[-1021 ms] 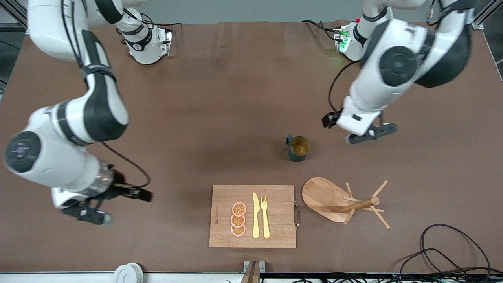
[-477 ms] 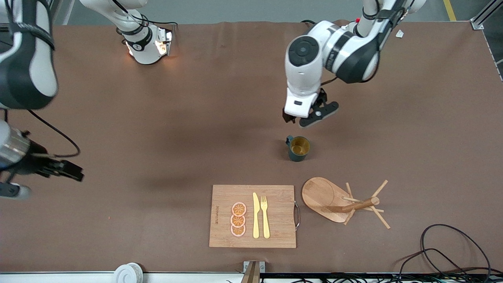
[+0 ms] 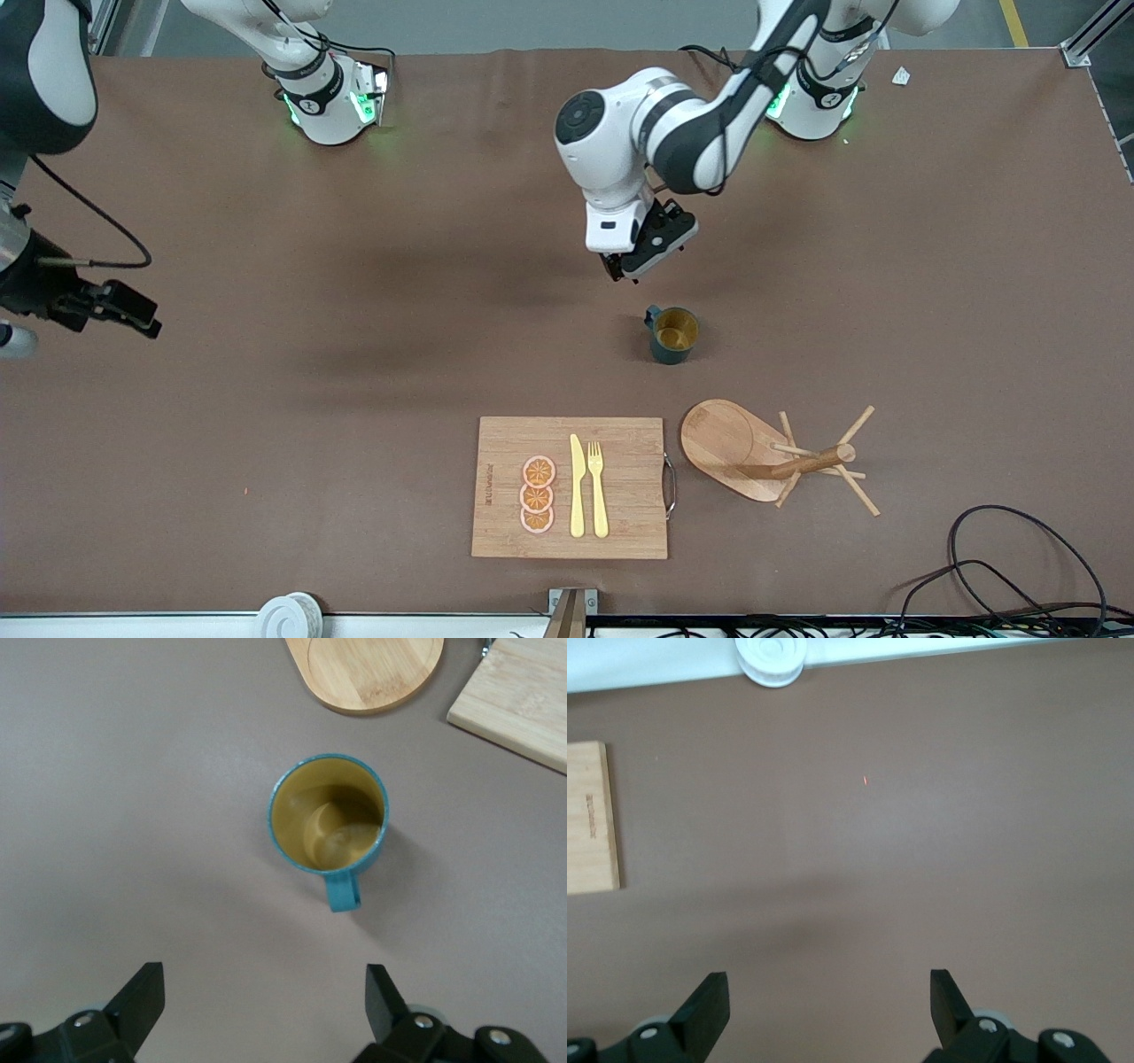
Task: Pass cup and hang on rack
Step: 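Withdraw the right gripper while the left gripper lowers over the mug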
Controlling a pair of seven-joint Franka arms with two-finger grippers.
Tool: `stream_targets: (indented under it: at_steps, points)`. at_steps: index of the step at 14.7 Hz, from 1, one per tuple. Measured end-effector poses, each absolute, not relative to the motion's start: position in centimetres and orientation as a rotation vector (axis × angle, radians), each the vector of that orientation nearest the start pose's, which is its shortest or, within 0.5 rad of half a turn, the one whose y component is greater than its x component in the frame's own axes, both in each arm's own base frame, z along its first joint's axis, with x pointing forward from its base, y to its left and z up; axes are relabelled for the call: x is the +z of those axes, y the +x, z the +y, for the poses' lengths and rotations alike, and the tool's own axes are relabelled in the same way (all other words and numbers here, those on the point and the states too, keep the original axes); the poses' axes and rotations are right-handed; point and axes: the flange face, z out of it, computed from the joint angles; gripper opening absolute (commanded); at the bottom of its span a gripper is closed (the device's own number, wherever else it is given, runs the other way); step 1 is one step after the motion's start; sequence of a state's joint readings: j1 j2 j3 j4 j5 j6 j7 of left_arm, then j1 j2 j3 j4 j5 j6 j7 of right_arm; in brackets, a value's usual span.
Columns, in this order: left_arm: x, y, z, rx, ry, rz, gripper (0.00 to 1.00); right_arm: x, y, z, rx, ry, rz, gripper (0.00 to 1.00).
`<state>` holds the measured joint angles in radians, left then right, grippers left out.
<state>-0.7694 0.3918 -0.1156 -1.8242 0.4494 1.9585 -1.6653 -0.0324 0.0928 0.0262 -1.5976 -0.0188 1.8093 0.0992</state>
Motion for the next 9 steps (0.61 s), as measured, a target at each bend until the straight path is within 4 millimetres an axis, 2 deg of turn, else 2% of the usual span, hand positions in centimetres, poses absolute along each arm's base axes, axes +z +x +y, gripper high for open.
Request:
stream_targets:
  at_steps: [3,7,9]
  points:
    - [27.0,39.7,-46.8,-0.55,-2.606,-0.796,0.91,59.0,58.3,-0.7,-0.211,-3.143,0.164,1.0]
    - [22.6,37.9,-47.2,-0.748,-2.543,-0.791,0.86,60.9,58.0,-1.1,-0.27,-3.139,0.157,1.0]
    - [20.4,37.3,-47.4,-0.864,-2.515,-0.774,0.82,61.5,57.5,-1.1,-0.209,-3.144,0.158,1.0]
